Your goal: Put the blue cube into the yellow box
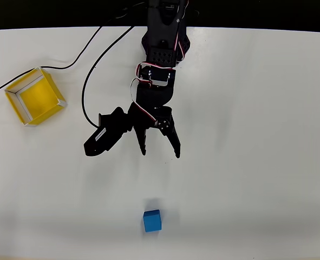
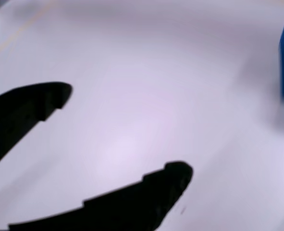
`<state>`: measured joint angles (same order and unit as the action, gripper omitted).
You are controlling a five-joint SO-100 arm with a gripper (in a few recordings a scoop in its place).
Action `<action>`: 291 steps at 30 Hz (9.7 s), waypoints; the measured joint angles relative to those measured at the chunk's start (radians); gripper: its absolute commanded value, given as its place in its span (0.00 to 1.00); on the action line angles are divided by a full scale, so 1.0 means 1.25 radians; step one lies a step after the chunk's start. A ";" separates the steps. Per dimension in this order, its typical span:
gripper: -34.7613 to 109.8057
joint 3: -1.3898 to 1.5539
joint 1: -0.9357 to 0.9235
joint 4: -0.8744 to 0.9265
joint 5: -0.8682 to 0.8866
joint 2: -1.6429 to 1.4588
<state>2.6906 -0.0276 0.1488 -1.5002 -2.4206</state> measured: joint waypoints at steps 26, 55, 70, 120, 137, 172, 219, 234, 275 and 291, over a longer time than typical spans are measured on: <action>0.61 -0.740 -0.043 -0.263 -0.007 0.901; 0.60 -0.922 -0.010 -0.325 -0.016 1.231; 0.55 -0.983 0.020 -0.326 -0.022 1.296; 0.31 -0.619 -0.220 -0.187 -0.147 0.731; 0.31 -0.358 -0.659 -0.146 -0.147 0.409; 0.38 -0.484 -0.903 -0.293 -0.128 0.778; 0.24 0.000 -0.252 0.745 0.012 -0.339; 0.24 0.270 -0.081 0.868 0.066 -0.631; 0.25 0.342 -0.056 0.954 -0.037 -0.715; 0.25 0.342 -0.056 0.954 -0.037 -0.715</action>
<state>3.1186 -0.0982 1.3407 -1.5463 -3.3149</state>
